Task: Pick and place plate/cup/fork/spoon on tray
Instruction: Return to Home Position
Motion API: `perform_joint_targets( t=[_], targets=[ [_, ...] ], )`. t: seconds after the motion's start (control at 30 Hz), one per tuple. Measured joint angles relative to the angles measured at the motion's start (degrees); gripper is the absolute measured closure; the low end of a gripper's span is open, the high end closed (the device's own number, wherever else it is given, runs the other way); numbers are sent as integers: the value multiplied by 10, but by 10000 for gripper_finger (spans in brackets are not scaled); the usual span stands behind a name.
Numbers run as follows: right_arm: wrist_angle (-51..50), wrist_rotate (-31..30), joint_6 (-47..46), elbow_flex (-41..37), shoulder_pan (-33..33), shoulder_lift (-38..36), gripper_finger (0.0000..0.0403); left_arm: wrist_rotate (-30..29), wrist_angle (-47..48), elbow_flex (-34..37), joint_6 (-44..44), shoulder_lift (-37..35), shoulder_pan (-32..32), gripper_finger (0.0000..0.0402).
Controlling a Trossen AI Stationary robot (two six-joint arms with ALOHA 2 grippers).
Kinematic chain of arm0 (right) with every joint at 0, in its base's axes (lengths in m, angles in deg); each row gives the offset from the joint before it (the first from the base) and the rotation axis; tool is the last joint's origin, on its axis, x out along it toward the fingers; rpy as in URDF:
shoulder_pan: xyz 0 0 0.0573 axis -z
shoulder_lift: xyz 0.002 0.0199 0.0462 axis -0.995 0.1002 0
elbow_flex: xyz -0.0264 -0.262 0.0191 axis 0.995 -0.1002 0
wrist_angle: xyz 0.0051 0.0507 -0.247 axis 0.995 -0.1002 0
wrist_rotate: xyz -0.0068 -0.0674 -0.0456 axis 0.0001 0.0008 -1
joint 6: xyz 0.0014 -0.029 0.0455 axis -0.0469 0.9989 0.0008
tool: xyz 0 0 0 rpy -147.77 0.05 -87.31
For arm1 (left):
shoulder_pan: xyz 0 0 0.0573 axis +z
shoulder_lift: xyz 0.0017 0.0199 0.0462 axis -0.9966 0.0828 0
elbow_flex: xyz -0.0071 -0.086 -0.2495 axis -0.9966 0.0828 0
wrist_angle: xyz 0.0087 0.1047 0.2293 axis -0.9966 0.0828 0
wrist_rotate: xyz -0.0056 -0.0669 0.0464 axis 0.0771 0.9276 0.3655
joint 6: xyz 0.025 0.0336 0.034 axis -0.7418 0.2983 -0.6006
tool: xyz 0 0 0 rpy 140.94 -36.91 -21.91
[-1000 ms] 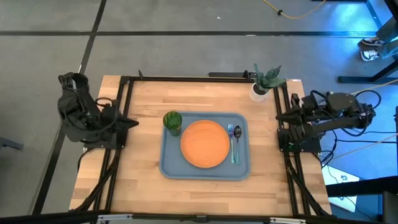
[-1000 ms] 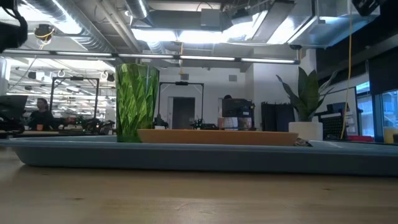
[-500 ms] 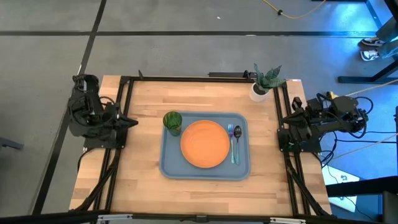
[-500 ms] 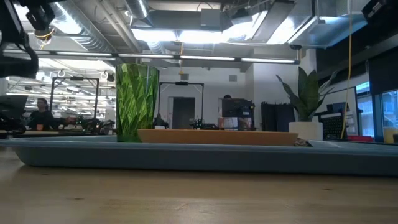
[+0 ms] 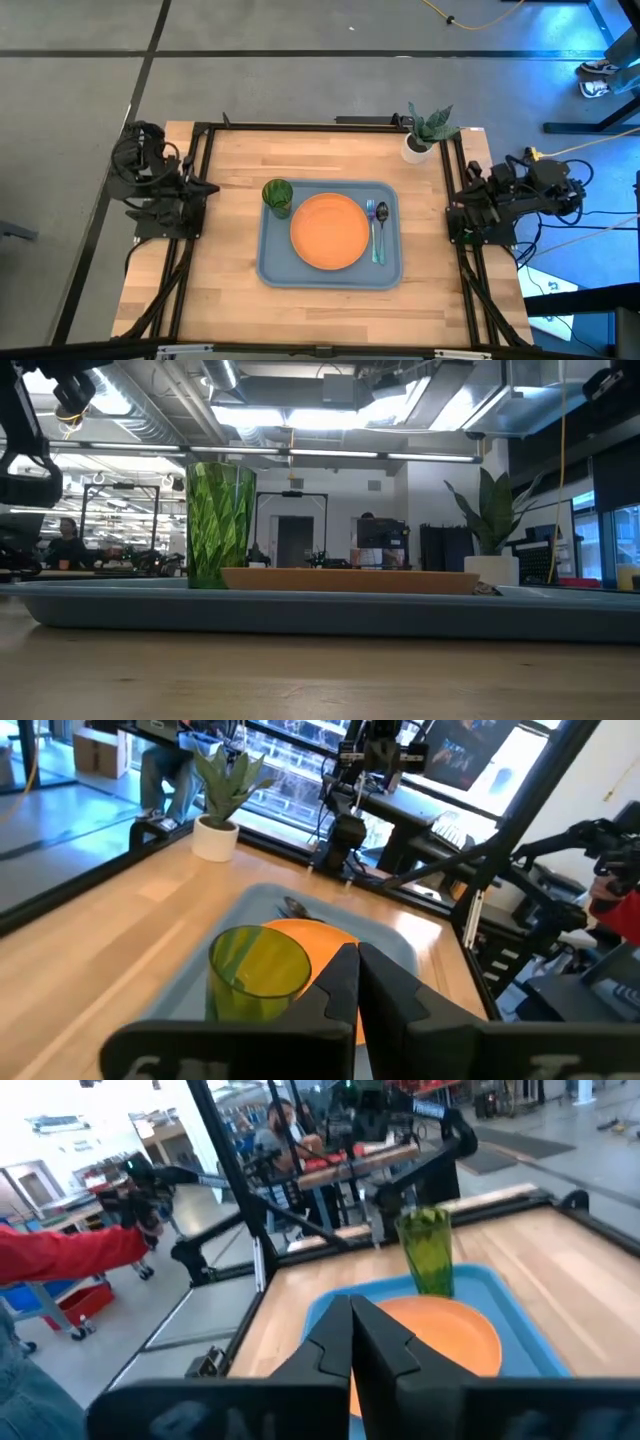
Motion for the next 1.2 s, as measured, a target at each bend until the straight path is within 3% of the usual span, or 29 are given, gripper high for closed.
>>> perform_joint_targets(
  t=[0.4, 0.6, 0.9, 1.0, 1.2],
  targets=[
    [40, 3, -23, -35, 0, 0, 400, 24, -41, 4, -42, 0, 0, 402],
    [117, 26, -18, -50, 0, 0, 400, 115, -265, 101, -172, 0, 0, 402],
    [331, 77, -10, -191, 0, 0, 400, 308, -663, 278, -359, 0, 0, 402],
    [384, 99, -23, -237, 0, 0, 400, 356, -715, 318, -385, 0, 0, 402],
    [430, 131, -37, -301, 0, 0, 400, 361, -745, 371, -349, 0, 0, 402]
  ],
)
